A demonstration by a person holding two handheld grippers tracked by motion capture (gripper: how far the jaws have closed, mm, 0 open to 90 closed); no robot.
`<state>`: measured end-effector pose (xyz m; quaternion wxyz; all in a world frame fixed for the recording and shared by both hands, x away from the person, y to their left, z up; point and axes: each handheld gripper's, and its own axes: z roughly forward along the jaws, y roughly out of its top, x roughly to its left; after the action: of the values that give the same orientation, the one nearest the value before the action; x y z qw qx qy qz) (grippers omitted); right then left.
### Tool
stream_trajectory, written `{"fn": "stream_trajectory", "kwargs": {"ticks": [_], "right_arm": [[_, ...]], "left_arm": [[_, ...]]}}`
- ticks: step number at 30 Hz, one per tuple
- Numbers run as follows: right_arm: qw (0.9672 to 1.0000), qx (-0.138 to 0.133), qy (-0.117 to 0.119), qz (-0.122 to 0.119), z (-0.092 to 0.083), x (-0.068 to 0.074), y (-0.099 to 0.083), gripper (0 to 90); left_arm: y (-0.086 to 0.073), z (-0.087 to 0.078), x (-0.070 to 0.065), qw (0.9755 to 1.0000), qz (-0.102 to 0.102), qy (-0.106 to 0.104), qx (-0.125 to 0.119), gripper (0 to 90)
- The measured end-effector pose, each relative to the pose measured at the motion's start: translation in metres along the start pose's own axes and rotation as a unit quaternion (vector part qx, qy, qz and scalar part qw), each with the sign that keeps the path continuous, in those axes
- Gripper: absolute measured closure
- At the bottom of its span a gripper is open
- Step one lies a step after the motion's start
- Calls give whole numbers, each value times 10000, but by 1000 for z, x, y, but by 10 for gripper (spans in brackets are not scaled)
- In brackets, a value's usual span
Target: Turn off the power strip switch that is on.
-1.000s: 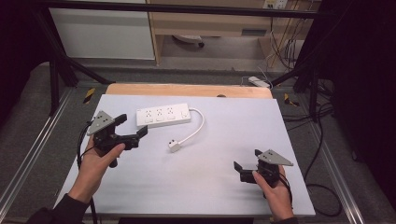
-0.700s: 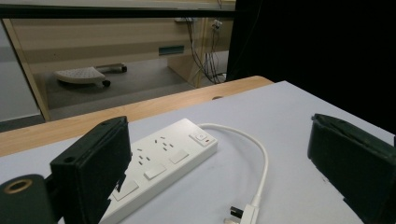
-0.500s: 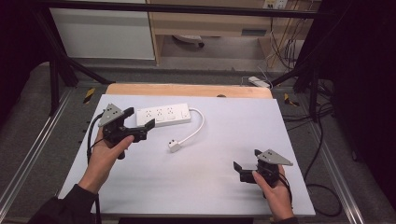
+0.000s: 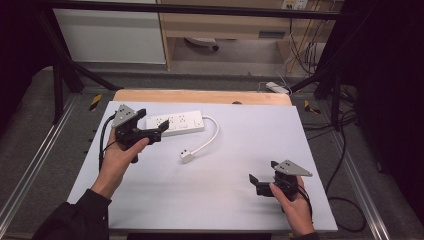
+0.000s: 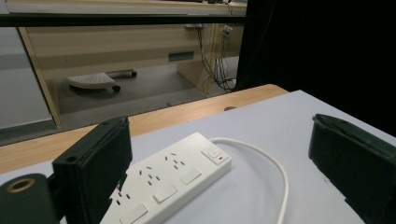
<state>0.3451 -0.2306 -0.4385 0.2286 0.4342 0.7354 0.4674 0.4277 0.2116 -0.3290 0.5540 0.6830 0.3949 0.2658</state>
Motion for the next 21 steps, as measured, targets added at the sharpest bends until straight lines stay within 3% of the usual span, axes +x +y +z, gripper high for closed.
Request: {"fn": "stream_trajectory", "kwargs": {"ticks": [6, 21], "right_arm": [[10000, 19, -40, -5, 1, -1, 0, 47], [10000, 32, 62, 38, 1, 0, 0, 29]], "left_arm": [[3, 9, 2, 10000, -45, -2, 27, 64], [6, 32, 10, 9999, 123, 108, -3, 50]]}}
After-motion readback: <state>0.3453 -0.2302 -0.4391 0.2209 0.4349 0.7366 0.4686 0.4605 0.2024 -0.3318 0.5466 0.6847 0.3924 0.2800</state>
